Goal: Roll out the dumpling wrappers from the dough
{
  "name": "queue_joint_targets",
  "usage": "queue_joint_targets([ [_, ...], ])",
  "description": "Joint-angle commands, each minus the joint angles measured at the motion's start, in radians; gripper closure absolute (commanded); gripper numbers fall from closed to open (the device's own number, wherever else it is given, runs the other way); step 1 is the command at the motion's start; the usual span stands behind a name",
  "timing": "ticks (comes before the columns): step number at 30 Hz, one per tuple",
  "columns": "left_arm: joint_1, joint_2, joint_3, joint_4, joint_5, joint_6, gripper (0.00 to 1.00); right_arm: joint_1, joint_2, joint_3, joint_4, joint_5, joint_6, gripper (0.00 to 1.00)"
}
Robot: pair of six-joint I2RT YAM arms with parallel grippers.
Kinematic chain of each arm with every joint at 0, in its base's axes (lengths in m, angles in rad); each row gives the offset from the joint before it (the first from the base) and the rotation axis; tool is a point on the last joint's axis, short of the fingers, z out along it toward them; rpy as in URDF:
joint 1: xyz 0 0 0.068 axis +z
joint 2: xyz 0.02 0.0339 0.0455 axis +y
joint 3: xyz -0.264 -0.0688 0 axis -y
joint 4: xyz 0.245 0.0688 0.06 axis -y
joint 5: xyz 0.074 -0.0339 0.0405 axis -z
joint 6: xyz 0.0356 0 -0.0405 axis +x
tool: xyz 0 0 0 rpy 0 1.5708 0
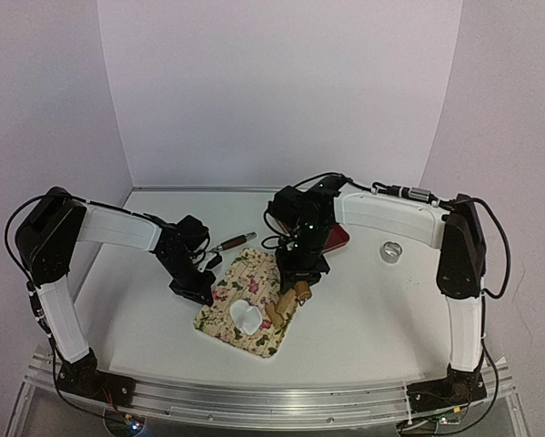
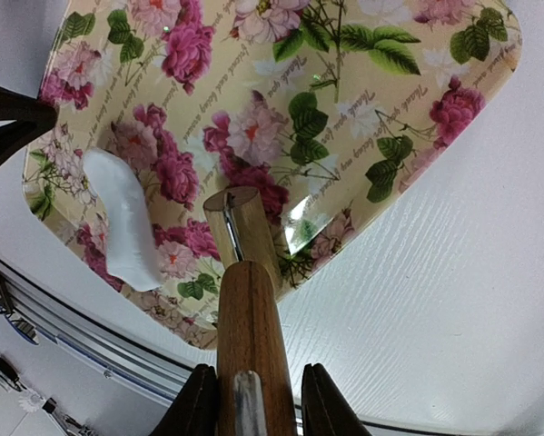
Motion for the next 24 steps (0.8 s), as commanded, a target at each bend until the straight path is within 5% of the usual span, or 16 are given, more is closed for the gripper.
queue_joint_targets([
  [1,0.003,0.061,-0.019,-0.027,-0.149,-0.006,1.00,-0.004,0.104,-0.077,-0.308,0.216,0.002,1.00],
  [16,0.003,0.060,0.070,-0.015,-0.044,0.093,1.00,0.032,-0.032,0.230,-0.297,0.118,-0.093,1.00],
  [24,0.002,0.067,0.105,-0.050,-0.052,0.042,1.00,0.149,-0.039,0.328,-0.320,0.080,0.005,1.00],
])
